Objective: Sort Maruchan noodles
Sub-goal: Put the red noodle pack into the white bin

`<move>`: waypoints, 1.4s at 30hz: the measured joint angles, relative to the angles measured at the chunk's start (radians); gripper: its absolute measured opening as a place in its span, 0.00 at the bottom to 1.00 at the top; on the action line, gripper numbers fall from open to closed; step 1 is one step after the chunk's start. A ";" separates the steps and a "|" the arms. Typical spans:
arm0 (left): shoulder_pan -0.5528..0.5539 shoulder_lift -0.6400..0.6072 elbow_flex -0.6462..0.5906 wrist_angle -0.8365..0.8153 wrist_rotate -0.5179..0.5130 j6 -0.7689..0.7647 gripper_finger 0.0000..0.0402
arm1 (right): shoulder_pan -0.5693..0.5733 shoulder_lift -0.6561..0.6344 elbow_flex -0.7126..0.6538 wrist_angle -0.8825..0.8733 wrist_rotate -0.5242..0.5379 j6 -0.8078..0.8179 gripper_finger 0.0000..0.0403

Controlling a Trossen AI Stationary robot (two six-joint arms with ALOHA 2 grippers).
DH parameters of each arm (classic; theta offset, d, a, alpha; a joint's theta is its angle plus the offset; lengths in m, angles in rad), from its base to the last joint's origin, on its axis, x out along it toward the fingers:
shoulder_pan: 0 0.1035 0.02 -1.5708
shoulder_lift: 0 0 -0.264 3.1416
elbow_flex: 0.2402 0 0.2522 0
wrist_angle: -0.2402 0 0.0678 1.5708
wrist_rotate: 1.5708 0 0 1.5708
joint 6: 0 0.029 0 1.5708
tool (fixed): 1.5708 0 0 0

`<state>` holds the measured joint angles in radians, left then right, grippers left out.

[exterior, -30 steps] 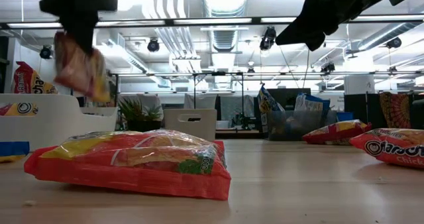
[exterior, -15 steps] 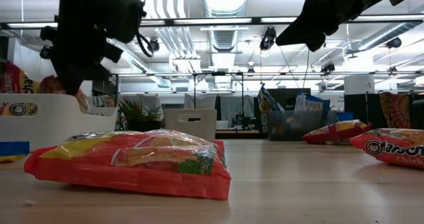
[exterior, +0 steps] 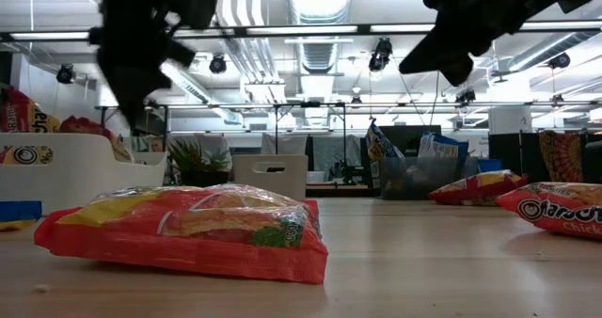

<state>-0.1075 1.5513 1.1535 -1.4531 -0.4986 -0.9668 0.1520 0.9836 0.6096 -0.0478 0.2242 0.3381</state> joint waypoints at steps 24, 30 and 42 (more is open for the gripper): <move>0.004 -0.001 -0.198 1.860 0.436 1.568 0.14 | 0.086 0.000 -0.352 0.741 -0.033 -0.133 0.03; 0.043 -0.001 -0.201 1.852 0.436 1.530 0.10 | 0.083 -0.006 -0.438 0.919 -0.014 -0.149 0.03; 0.047 -0.001 -0.201 1.826 0.432 1.515 0.09 | 0.035 -0.052 -0.482 0.966 -0.014 -0.111 0.03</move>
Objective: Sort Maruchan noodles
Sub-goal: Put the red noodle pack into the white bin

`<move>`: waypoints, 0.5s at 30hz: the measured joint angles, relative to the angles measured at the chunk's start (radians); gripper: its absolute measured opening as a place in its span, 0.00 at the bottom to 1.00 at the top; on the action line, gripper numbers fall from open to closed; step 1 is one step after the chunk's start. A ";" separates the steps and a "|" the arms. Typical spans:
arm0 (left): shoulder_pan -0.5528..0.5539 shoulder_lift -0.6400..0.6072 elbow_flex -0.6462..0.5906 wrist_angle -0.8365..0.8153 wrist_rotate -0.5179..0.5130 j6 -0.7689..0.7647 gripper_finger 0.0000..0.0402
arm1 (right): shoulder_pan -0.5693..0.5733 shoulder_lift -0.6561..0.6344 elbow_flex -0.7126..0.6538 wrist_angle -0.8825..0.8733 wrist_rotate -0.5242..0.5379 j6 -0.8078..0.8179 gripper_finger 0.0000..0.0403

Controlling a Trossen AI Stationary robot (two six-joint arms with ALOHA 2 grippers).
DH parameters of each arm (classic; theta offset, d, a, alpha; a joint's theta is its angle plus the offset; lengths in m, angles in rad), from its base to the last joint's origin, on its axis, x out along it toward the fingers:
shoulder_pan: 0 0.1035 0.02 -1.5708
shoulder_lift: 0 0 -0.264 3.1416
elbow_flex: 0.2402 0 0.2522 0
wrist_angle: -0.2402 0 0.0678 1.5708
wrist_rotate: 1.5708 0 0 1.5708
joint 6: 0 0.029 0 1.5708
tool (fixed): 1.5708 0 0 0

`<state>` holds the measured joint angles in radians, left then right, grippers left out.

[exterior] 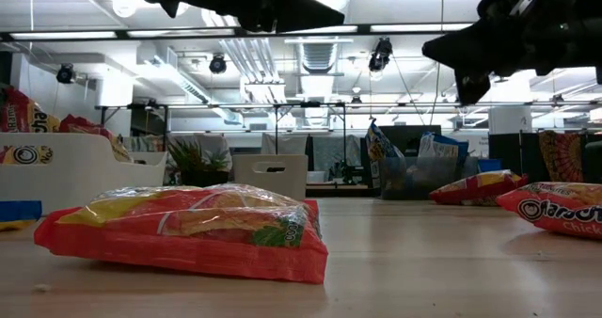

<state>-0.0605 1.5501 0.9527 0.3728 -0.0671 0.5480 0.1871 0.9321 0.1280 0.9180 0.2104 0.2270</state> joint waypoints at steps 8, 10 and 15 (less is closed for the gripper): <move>0.000 0.000 0.000 -0.026 -0.003 -0.004 0.09 | 0.000 -0.095 -0.026 0.000 -0.009 -0.025 0.03; 0.000 0.000 0.000 -0.031 -0.003 -0.007 0.09 | 0.000 -0.123 -0.041 -0.001 -0.009 -0.026 0.03; 0.000 0.000 0.000 -0.031 -0.003 -0.011 0.09 | 0.000 -0.182 -0.088 0.000 -0.007 -0.010 0.03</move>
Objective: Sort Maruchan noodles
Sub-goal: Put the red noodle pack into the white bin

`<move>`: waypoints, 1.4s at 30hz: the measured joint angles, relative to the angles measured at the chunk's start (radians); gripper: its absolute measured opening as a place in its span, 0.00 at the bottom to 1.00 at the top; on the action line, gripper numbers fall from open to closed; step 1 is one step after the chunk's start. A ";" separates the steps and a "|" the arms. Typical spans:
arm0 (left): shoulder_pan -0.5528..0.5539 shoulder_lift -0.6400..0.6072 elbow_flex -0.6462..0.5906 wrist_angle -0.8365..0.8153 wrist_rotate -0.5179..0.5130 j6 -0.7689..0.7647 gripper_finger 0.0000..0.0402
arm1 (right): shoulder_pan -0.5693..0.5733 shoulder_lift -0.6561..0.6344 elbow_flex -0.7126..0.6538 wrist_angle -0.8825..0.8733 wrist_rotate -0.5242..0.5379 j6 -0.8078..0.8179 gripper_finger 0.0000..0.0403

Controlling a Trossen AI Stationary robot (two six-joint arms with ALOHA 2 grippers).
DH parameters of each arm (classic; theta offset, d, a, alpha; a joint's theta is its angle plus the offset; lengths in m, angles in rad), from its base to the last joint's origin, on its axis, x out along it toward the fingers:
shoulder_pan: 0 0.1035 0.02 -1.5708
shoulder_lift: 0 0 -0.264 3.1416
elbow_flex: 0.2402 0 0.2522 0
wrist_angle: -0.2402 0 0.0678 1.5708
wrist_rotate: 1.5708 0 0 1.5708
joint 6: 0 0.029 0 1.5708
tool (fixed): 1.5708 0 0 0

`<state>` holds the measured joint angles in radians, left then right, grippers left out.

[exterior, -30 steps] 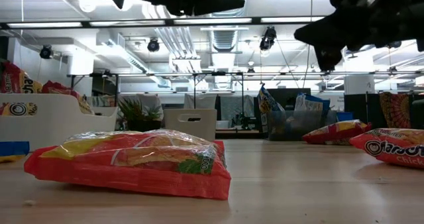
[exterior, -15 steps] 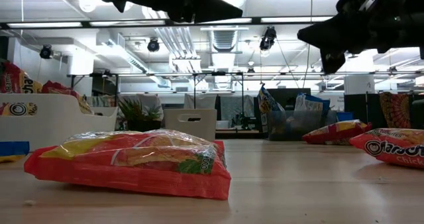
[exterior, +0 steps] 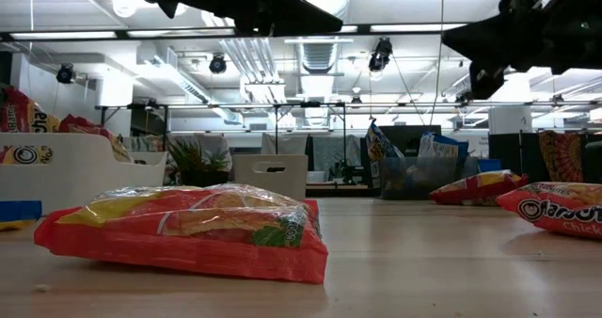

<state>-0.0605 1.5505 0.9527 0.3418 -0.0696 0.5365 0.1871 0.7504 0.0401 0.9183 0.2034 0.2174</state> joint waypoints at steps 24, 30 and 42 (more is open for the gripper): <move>0.000 0.000 0.000 -0.010 0.000 -0.017 0.09 | 0.000 -0.110 -0.024 0.000 0.006 -0.019 0.03; 0.003 0.000 0.000 -0.012 0.000 -0.026 0.09 | 0.000 -0.184 -0.024 -0.069 0.006 -0.019 0.03; 0.013 0.000 0.000 -0.014 -0.001 -0.043 0.09 | 0.000 -0.317 -0.024 -0.263 0.051 -0.032 0.03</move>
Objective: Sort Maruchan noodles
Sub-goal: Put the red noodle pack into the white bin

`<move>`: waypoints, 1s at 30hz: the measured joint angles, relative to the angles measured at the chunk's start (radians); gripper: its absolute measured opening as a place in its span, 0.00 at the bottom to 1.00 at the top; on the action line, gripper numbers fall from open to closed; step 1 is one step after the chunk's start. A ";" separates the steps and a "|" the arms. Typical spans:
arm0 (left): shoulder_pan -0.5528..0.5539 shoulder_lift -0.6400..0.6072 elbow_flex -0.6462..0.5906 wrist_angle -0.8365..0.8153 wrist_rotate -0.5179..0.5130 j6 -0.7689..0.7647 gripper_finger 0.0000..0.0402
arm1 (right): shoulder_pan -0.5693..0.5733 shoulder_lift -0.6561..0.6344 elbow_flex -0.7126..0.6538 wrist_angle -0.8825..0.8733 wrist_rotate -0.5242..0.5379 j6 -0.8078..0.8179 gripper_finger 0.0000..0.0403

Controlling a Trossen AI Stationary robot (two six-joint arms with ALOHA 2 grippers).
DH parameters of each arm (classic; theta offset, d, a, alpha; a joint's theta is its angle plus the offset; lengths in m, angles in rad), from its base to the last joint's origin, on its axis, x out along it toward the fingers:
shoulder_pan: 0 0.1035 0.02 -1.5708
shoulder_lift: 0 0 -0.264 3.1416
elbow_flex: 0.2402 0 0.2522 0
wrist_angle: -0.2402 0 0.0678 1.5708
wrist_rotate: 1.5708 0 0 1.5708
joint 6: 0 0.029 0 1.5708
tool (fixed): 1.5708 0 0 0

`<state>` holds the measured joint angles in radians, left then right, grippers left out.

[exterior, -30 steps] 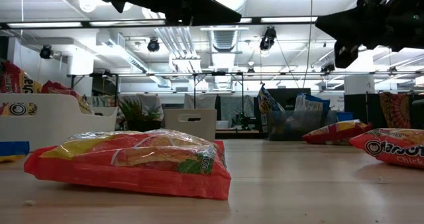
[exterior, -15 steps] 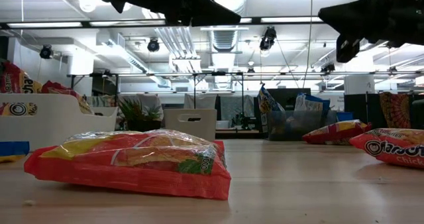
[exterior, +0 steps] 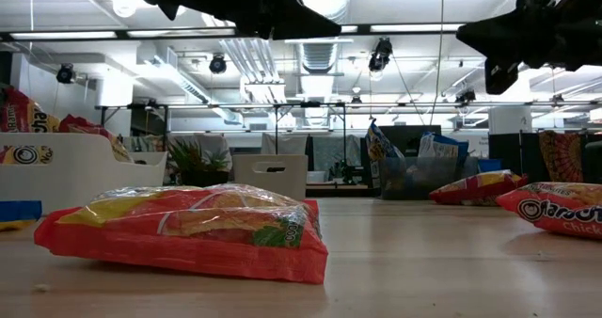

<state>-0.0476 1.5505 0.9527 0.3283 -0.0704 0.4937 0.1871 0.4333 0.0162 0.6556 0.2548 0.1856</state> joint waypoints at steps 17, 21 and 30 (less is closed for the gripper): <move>0.004 0.000 0.000 -0.033 0.000 -0.015 0.09 | 0.000 -0.113 0.008 -0.285 0.099 0.049 0.03; 0.004 0.000 0.000 -0.034 0.000 -0.019 0.09 | 0.000 -0.206 0.010 -0.392 0.142 0.025 0.03; 0.004 0.000 0.000 -0.051 0.000 -0.071 0.09 | 0.000 -0.431 0.016 -0.623 0.210 0.063 0.03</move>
<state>-0.0437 1.5509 0.9527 0.2777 -0.0704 0.4224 0.1871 0.0024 0.0324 0.0322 0.4648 0.2489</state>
